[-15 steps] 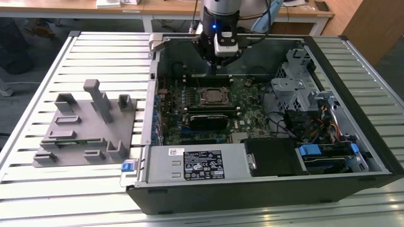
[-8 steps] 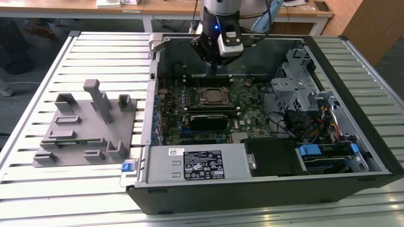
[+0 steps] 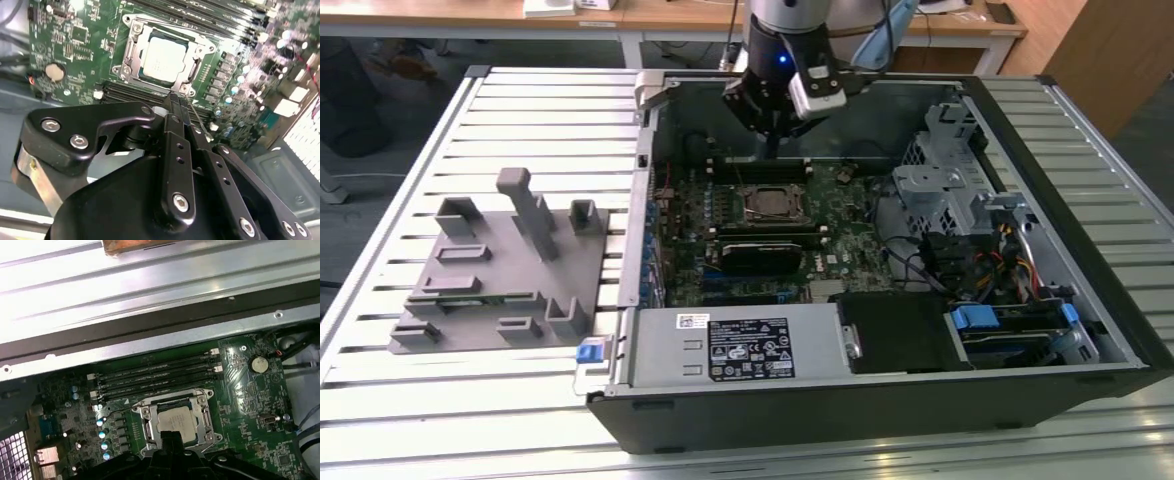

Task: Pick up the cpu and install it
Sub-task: 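Install the first cpu locking lever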

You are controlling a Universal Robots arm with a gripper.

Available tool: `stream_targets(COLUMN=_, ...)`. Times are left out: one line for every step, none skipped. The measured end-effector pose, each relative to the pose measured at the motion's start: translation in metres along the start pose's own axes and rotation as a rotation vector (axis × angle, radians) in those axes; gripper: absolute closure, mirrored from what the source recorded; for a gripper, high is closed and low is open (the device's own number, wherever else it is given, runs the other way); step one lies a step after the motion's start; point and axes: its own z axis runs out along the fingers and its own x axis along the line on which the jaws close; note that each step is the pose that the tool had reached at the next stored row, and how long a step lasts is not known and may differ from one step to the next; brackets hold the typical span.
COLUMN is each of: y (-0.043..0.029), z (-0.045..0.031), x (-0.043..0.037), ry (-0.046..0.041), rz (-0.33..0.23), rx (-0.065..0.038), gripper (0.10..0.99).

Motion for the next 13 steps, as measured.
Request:
stream_targets(y=0.0000, z=0.0001, x=0.0000, ry=0.0006, rz=-0.018, rx=0.000, gripper=0.980)
stream_targets(y=0.0000, z=0.0001, x=0.0000, ry=0.0012, rz=-0.036, rx=0.000, gripper=0.980)
stream_targets(y=0.0000, z=0.0003, x=0.0000, ry=0.0017, rz=-0.054, rx=0.000, gripper=0.980)
stream_targets(y=0.0000, z=0.0004, x=0.0000, ry=0.0019, rz=-0.070, rx=0.000, gripper=0.980)
stream_targets(y=-0.0001, z=0.0006, x=0.0000, ry=0.0018, rz=-0.082, rx=0.000, gripper=0.980)
stream_targets(y=-0.0001, z=0.0007, x=0.0000, ry=0.0018, rz=-0.093, rx=0.000, gripper=0.980)
stream_targets(y=-0.0002, z=0.0008, x=0.0001, ry=0.0017, rz=-0.102, rx=0.000, gripper=0.980)
stream_targets(y=-0.0004, z=0.0010, x=0.0007, ry=0.0007, rz=-0.108, rx=0.000, gripper=0.980)
stream_targets(y=-0.0007, z=0.0010, x=0.0019, ry=-0.0012, rz=-0.110, rx=0.000, gripper=0.980)
stream_targets(y=-0.0010, z=0.0010, x=0.0034, ry=-0.0039, rz=-0.111, rx=0.000, gripper=0.980)
stream_targets(y=-0.0014, z=0.0011, x=0.0051, ry=-0.0071, rz=-0.111, rx=-0.001, gripper=0.980)
stream_targets(y=-0.0019, z=0.0012, x=0.0071, ry=-0.0100, rz=-0.112, rx=-0.001, gripper=0.980)
stream_targets(y=-0.0023, z=0.0013, x=0.0092, ry=-0.0127, rz=-0.112, rx=-0.002, gripper=0.980)
